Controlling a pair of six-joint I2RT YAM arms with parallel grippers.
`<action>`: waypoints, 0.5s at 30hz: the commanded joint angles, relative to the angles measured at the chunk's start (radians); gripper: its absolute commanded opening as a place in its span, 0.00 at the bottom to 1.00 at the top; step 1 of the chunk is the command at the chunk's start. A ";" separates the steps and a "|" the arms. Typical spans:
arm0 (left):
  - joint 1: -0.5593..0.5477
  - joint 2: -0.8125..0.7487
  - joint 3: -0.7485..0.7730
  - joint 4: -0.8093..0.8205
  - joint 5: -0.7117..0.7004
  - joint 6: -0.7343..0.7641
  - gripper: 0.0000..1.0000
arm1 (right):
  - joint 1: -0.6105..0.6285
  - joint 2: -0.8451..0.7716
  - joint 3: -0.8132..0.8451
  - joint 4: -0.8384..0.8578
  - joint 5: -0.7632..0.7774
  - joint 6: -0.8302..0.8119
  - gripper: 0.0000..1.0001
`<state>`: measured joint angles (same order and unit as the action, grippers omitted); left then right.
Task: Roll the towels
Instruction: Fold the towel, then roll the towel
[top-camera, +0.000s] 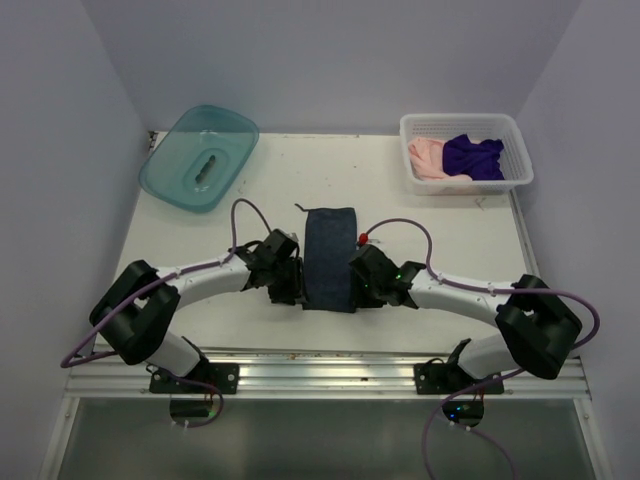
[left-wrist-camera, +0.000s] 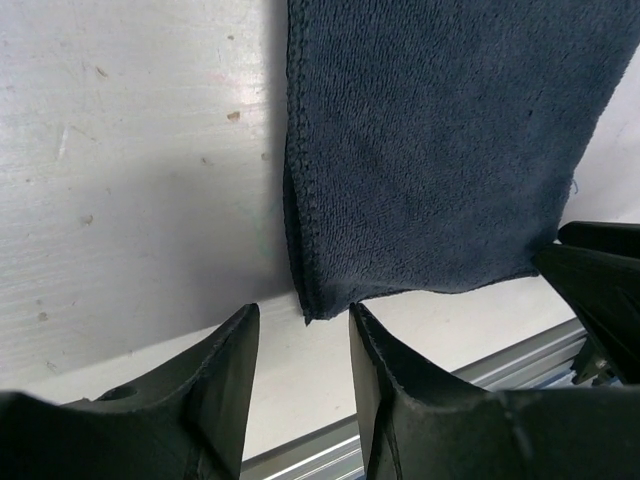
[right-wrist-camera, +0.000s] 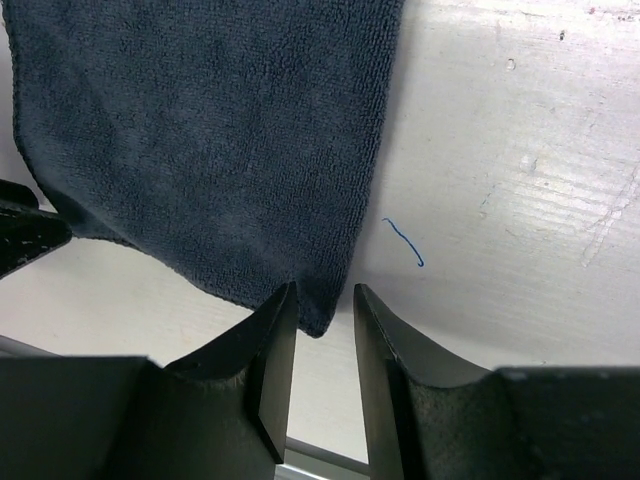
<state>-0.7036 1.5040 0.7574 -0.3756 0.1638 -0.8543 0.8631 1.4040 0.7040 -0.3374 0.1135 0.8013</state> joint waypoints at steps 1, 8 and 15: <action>-0.017 -0.028 -0.021 0.012 -0.015 0.006 0.45 | 0.004 -0.033 -0.003 0.001 0.020 0.024 0.34; -0.037 -0.013 -0.049 0.061 -0.047 -0.026 0.42 | 0.004 -0.008 -0.024 0.046 -0.023 0.055 0.32; -0.046 0.012 -0.067 0.109 -0.041 -0.049 0.40 | 0.004 -0.005 -0.052 0.074 -0.040 0.082 0.30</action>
<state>-0.7414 1.4994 0.7158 -0.3012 0.1501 -0.8833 0.8631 1.4048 0.6594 -0.2985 0.0841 0.8532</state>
